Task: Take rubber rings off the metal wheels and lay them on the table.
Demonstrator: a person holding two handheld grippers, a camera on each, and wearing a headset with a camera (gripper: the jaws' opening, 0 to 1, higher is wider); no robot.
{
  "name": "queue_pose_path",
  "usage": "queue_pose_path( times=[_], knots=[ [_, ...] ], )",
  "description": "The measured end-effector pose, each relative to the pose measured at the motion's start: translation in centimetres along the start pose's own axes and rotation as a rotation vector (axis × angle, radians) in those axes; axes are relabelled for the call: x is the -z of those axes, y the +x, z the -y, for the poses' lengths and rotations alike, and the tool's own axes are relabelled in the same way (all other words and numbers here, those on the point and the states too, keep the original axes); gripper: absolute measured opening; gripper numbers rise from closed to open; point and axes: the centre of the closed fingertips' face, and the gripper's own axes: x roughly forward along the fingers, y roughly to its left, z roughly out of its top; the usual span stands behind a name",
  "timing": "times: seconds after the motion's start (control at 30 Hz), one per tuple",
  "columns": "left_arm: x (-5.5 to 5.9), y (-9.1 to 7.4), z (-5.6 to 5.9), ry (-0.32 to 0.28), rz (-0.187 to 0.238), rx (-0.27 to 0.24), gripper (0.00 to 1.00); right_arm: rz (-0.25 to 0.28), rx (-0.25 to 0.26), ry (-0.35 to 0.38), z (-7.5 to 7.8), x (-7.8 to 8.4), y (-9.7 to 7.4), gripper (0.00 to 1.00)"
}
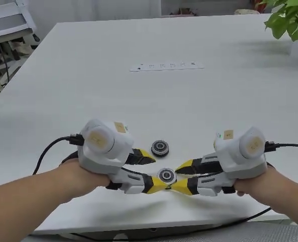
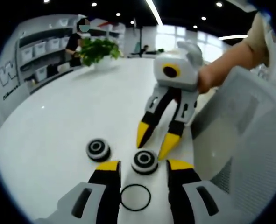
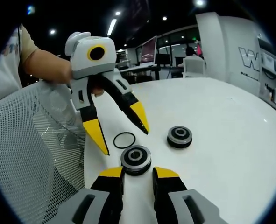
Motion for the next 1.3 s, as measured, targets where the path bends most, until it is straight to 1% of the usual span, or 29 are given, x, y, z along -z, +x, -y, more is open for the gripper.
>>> queue_pose_path(
  times=[0.1,0.2,0.33,0.43,0.5,0.57,0.67,0.7,0.8,0.93,0.97,1.0,1.03,1.07,1.3],
  knots=[
    [0.0,0.2,0.1,-0.007,-0.001,0.004,0.36,-0.005,0.002,-0.006,-0.1,0.1,0.1,0.17],
    [0.0,0.4,0.3,-0.004,-0.003,0.002,0.33,0.002,0.005,0.009,0.0,0.2,0.1,0.16],
    [0.0,0.7,0.3,-0.004,-0.002,0.003,0.29,0.004,0.01,0.01,0.0,0.2,0.0,0.13],
    [0.0,1.0,0.3,0.005,-0.008,-0.002,0.24,0.007,0.014,0.017,0.0,0.3,0.0,0.11],
    [0.1,1.1,0.2,0.008,-0.015,-0.006,0.22,0.009,0.015,0.018,0.0,0.2,0.1,0.11],
    [0.4,1.2,0.1,0.01,-0.024,-0.007,0.19,0.009,0.017,0.017,0.0,0.3,0.1,0.1],
    [0.4,1.1,0.1,0.017,-0.022,-0.013,0.18,0.01,0.017,0.016,0.0,0.3,0.1,0.09],
    [0.4,1.1,0.0,0.029,-0.02,-0.019,0.18,0.01,0.017,0.016,-0.1,0.3,0.1,0.09],
    [0.3,1.0,0.0,0.023,-0.009,-0.023,0.18,0.011,0.017,0.019,-0.1,0.3,0.1,0.09],
    [0.3,1.0,-0.1,0.027,-0.002,-0.03,0.17,0.01,0.013,0.034,0.0,0.5,0.0,0.01],
    [0.2,1.1,-0.2,0.034,0.002,-0.04,0.16,0.009,0.014,0.035,0.0,0.5,0.0,0.01],
    [0.3,1.1,-0.3,0.03,0.002,-0.046,0.14,0.009,0.015,0.035,0.0,0.5,0.0,0.01],
    [0.1,1.1,-0.2,0.033,0.008,-0.042,0.14,0.008,0.016,0.035,0.0,0.5,0.0,0.01],
    [0.2,1.0,-0.3,0.03,0.001,-0.047,0.14,0.009,0.016,0.039,0.0,0.5,0.0,0.01],
    [0.1,1.1,-0.4,0.031,0.006,-0.056,0.14,0.019,0.025,0.085,0.3,0.5,-0.1,0.0]
  ],
)
